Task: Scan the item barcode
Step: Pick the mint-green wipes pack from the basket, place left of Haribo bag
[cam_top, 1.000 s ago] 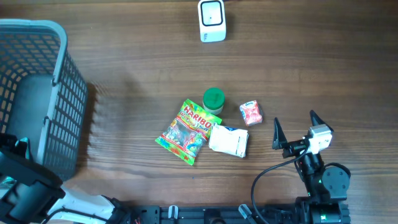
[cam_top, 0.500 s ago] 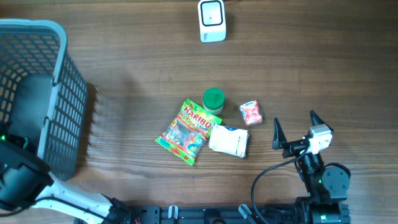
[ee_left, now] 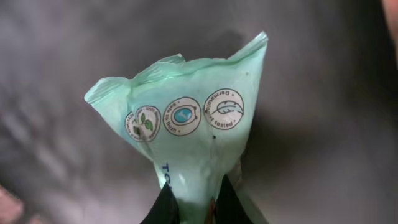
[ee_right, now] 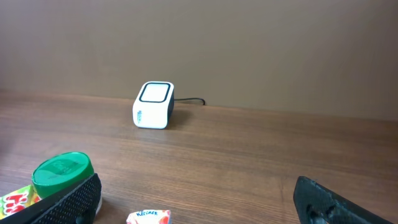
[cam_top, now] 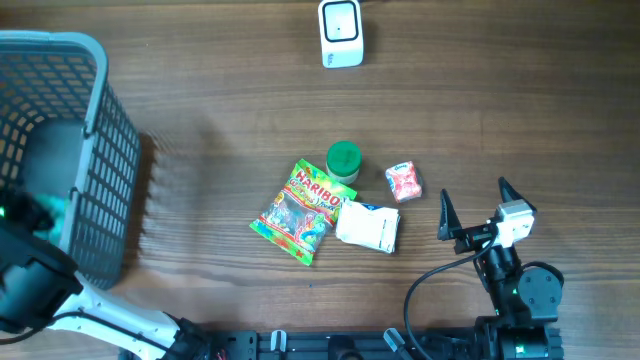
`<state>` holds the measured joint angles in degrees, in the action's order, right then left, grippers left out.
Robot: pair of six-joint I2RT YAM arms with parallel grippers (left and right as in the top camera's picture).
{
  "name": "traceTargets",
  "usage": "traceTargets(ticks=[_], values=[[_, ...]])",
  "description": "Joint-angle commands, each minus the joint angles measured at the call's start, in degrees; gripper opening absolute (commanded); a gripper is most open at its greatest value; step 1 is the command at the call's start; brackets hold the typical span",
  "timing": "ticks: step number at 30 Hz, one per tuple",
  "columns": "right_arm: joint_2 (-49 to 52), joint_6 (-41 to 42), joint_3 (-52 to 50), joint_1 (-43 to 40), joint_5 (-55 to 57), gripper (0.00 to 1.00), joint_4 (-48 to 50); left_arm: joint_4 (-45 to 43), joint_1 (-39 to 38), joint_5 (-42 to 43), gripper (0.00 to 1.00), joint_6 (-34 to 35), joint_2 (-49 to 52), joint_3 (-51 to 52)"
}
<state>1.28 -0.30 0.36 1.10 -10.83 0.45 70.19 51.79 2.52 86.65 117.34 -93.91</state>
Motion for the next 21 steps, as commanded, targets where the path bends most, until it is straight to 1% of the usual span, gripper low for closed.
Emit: traceTargets(ticks=[1,2,4,7,9,11,12,13,14,15,16,17,18,19,21], values=[[-0.3,0.3,-0.1,0.3,0.5,1.0,0.3,0.4,-0.9,22.5,0.04,-19.2,-0.5,-9.5],[-0.3,0.3,-0.1,0.3,0.5,1.0,0.3,3.0,-1.2,26.5,0.04,-22.2,-1.7,-13.8],[-0.3,0.3,-0.1,0.3,0.5,1.0,0.3,6.3,-1.9,31.6,0.04,-25.7,-4.4,-20.0],[-0.3,0.3,-0.1,0.3,0.5,0.99,0.3,7.3,-4.6,37.3,0.04,-29.7,-11.1,-29.0],[-0.3,0.3,-0.1,0.3,0.5,1.0,0.3,7.2,-8.7,38.9,0.04,-30.8,-17.3,-32.2],[-0.3,0.3,-0.1,0.3,0.5,1.0,0.3,5.6,-14.4,38.0,0.04,-30.8,-22.7,-32.5],[-0.3,0.3,-0.1,0.3,0.5,1.0,0.3,4.6,-19.0,34.6,0.04,-31.1,-25.3,-32.5],[-0.3,0.3,-0.1,0.3,0.5,1.0,0.3,4.6,-25.0,27.6,0.04,-32.5,-27.6,-32.5],[-0.3,0.3,-0.1,0.3,0.5,1.0,0.3,5.0,-31.8,18.0,0.04,-35.6,-29.0,-32.5],[-0.3,0.3,-0.1,0.3,0.5,1.0,0.3,7.3,-39.7,7.0,0.04,-38.2,-29.6,-32.5],[-0.3,0.3,-0.1,0.3,0.5,1.0,0.3,11.1,-46.8,-3.1,0.04,-38.4,-29.3,-32.4],[-0.3,0.3,-0.1,0.3,0.5,1.0,0.3,14.6,-54.1,-11.2,0.04,-38.4,-28.5,-31.4],[-0.3,0.3,-0.1,0.3,0.5,1.0,0.3,16.5,-59.2,-14.9,0.04,-38.4,-27.6,-30.0],[-0.3,0.3,-0.1,0.3,0.5,1.0,0.3,17.7,-63.3,-16.7,0.04,-38.4,-26.7,-28.3],[-0.3,0.3,-0.1,0.3,0.5,1.0,0.3,17.7,-71.8,-20.1,0.04,-38.2,-24.1,-22.3]])
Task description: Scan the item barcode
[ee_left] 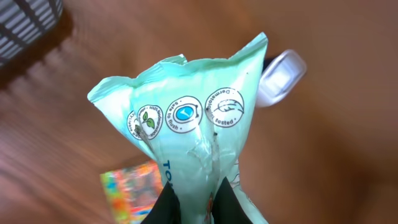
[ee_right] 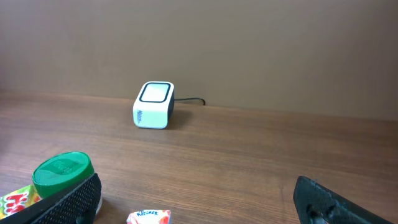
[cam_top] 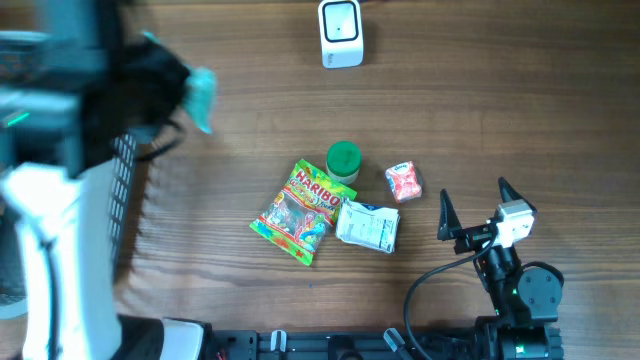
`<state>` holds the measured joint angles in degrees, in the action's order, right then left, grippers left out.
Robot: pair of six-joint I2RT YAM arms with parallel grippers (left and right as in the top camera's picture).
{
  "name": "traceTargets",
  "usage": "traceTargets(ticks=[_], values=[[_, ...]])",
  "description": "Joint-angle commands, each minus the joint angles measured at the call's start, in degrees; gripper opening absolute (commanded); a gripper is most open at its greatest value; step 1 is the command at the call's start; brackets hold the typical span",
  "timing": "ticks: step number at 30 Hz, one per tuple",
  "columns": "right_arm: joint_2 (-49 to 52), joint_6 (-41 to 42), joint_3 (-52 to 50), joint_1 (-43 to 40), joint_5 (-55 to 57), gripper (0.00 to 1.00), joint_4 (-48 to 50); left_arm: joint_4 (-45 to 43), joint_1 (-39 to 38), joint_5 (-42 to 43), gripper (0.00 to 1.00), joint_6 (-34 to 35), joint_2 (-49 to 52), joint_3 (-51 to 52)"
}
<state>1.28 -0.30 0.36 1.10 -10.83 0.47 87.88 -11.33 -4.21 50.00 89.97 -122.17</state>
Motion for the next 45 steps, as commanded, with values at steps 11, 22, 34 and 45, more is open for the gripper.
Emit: traceTargets(ticks=[11,22,34,45], values=[[-0.3,0.3,-0.1,0.3,0.5,1.0,0.3,-24.4,-17.0,-15.2,0.04,23.8,10.3,47.9],[-0.3,0.3,-0.1,0.3,0.5,1.0,0.3,-21.2,-14.4,-24.5,1.0,9.4,2.3,24.5],[-0.3,0.3,-0.1,0.3,0.5,1.0,0.3,-54.2,-14.3,-60.0,1.0,-21.7,-8.0,-9.5],[0.0,40.6,-0.1,0.3,-0.8,1.0,0.3,-57.6,-14.3,-59.3,1.0,-29.0,-24.9,14.4]])
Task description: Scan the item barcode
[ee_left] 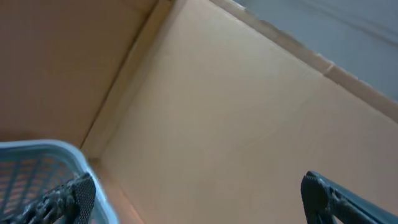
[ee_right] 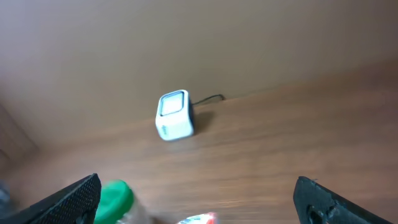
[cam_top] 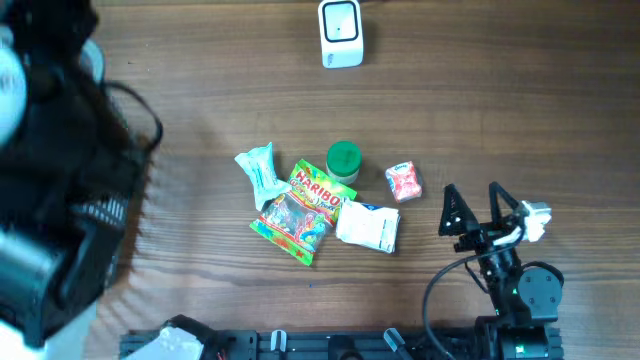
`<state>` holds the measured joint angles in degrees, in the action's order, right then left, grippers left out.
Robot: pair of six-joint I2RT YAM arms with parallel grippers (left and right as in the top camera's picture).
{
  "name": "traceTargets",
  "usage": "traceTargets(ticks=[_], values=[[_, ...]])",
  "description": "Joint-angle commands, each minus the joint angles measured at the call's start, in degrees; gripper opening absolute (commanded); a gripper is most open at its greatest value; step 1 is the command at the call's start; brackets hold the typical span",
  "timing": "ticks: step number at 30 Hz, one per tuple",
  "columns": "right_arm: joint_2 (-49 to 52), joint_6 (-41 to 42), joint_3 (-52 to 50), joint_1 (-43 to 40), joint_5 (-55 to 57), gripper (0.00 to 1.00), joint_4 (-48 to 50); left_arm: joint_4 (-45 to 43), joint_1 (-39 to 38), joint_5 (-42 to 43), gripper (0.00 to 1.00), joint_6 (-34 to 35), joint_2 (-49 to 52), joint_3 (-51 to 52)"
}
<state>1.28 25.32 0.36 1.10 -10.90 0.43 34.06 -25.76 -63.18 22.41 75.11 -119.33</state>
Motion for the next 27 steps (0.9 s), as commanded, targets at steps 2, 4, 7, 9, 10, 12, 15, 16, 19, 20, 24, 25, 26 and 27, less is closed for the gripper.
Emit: traceTargets(ticks=[2,4,7,9,10,12,15,16,19,20,24,25,26,27], values=[[0.8,17.1,-0.1,0.3,-2.6,1.0,0.4,-6.9,0.2,5.0,1.0,-1.4,-21.2,23.6],[2.1,23.4,-0.1,0.3,-7.7,1.0,0.9,-6.1,0.2,14.8,1.0,-1.4,-28.0,28.6],[5.4,26.4,-0.1,0.3,-18.1,1.0,1.4,-4.9,0.2,28.7,1.0,-1.2,-35.7,34.1],[8.3,26.8,-0.1,0.3,-24.1,1.0,1.4,-6.1,0.2,33.1,1.0,-1.2,-39.4,37.2],[9.5,27.2,-0.1,0.3,-25.1,1.0,1.5,-6.7,0.6,33.4,1.0,-1.2,-40.7,38.2],[12.0,34.0,-0.1,0.3,-25.5,1.0,1.5,-7.9,2.4,33.8,1.0,-1.2,-42.6,39.5],[15.3,40.6,-0.1,0.3,-29.7,1.0,1.4,-7.5,6.5,42.7,1.0,-1.2,-45.6,39.8],[16.1,40.6,-0.1,0.3,-29.9,1.0,1.4,-7.5,7.5,46.0,1.0,-1.2,-46.5,39.8],[19.4,33.6,-0.1,0.3,-32.5,1.0,1.2,-6.6,10.6,53.7,1.0,-1.2,-50.8,39.8],[20.7,32.5,-0.1,0.3,-33.2,1.0,1.1,-6.2,11.1,54.7,1.0,-1.2,-52.6,39.8],[27.1,32.5,-0.1,0.3,-34.4,1.0,1.1,-4.5,12.6,54.8,1.0,-1.2,-61.4,39.8],[28.2,32.5,-0.1,0.3,-34.7,1.0,1.2,-4.0,12.8,55.4,1.0,-1.2,-63.5,39.8],[29.2,32.5,-0.1,0.3,-34.8,1.0,1.1,-3.6,12.9,56.2,1.0,-1.2,-65.3,39.8],[29.9,32.5,0.0,0.3,-35.5,1.0,1.2,-3.3,12.9,56.3,1.0,-1.2,-67.3,39.8]])
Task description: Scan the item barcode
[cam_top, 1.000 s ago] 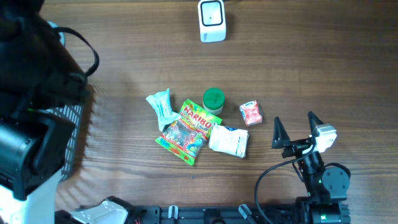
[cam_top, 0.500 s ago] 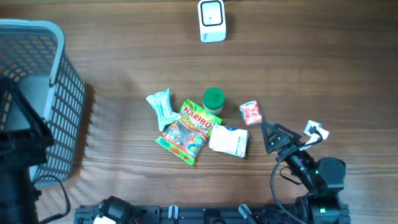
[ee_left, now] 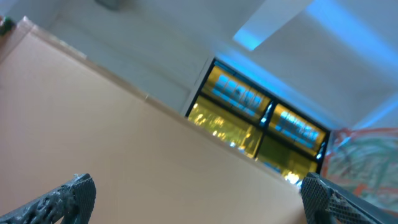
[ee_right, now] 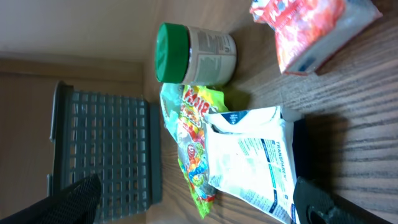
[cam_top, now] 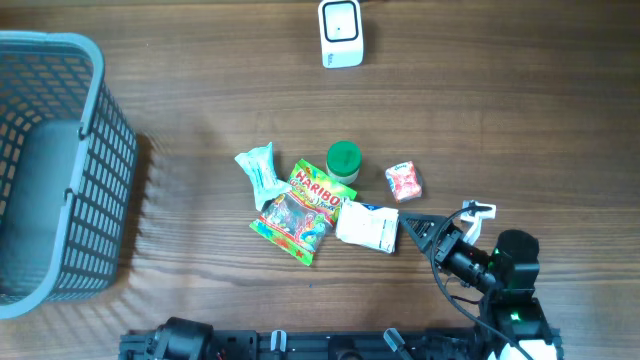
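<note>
The white barcode scanner (cam_top: 342, 33) stands at the table's far edge. Mid-table lie a mint-green packet (cam_top: 258, 172), a Haribo bag (cam_top: 297, 212), a green-lidded jar (cam_top: 343, 160), a red packet (cam_top: 404, 182) and a white printed packet (cam_top: 368, 226). My right gripper (cam_top: 418, 232) is open and tipped low, just right of the white packet (ee_right: 249, 158), which lies between its fingers (ee_right: 317, 205) in the wrist view. The left arm is out of the overhead view. My left gripper (ee_left: 199, 202) is open, holds nothing, and faces a wall and ceiling.
A grey mesh basket (cam_top: 95, 170) fills the left side of the table. The jar (ee_right: 193, 45), the red packet (ee_right: 305, 25) and the Haribo bag (ee_right: 193, 143) crowd round the white packet. The basket (ee_right: 102, 149) shows beyond them.
The left arm has gone from over the basket and out of the overhead view. My right gripper, then upright at the right, now lies tipped toward the white packet and close to it.
My left gripper was shut on the mint-green packet inside the basket, then held it above the table outside the basket. Later the packet lay left of the Haribo bag and the gripper was open. Now the right gripper sits at the white packet.
</note>
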`<state>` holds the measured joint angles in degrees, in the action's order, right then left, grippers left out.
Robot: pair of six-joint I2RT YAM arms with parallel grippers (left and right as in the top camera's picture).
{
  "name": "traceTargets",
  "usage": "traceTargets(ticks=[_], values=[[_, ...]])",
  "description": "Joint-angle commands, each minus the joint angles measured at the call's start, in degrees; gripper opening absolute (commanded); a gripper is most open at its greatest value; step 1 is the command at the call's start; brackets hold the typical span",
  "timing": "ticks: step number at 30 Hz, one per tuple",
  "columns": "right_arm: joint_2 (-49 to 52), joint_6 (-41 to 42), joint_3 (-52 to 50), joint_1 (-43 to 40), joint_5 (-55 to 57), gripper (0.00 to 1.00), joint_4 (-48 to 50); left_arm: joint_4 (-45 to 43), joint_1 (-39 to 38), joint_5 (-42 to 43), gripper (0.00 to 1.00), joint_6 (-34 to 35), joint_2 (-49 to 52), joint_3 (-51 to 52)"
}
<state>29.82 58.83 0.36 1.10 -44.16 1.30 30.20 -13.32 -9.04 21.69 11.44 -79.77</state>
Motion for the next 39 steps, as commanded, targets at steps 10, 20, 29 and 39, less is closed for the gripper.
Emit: traceTargets(ticks=[10,20,29,39], values=[[1.5,-3.9,7.5,0.3,-3.5,1.0,-6.1,1.2,0.9,3.9,1.0,-0.2,-11.2,4.2],[1.5,-16.8,46.5,0.3,21.8,1.0,-49.1,-18.4,0.9,-14.4,1.0,-0.3,-11.1,21.6],[21.9,-23.7,54.7,0.8,22.2,0.99,-48.7,3.0,0.8,-1.1,1.0,2.8,-11.1,39.0],[75.8,-19.6,106.3,20.8,39.9,0.99,-76.5,8.0,0.8,-1.1,1.0,5.9,-11.1,60.4]])
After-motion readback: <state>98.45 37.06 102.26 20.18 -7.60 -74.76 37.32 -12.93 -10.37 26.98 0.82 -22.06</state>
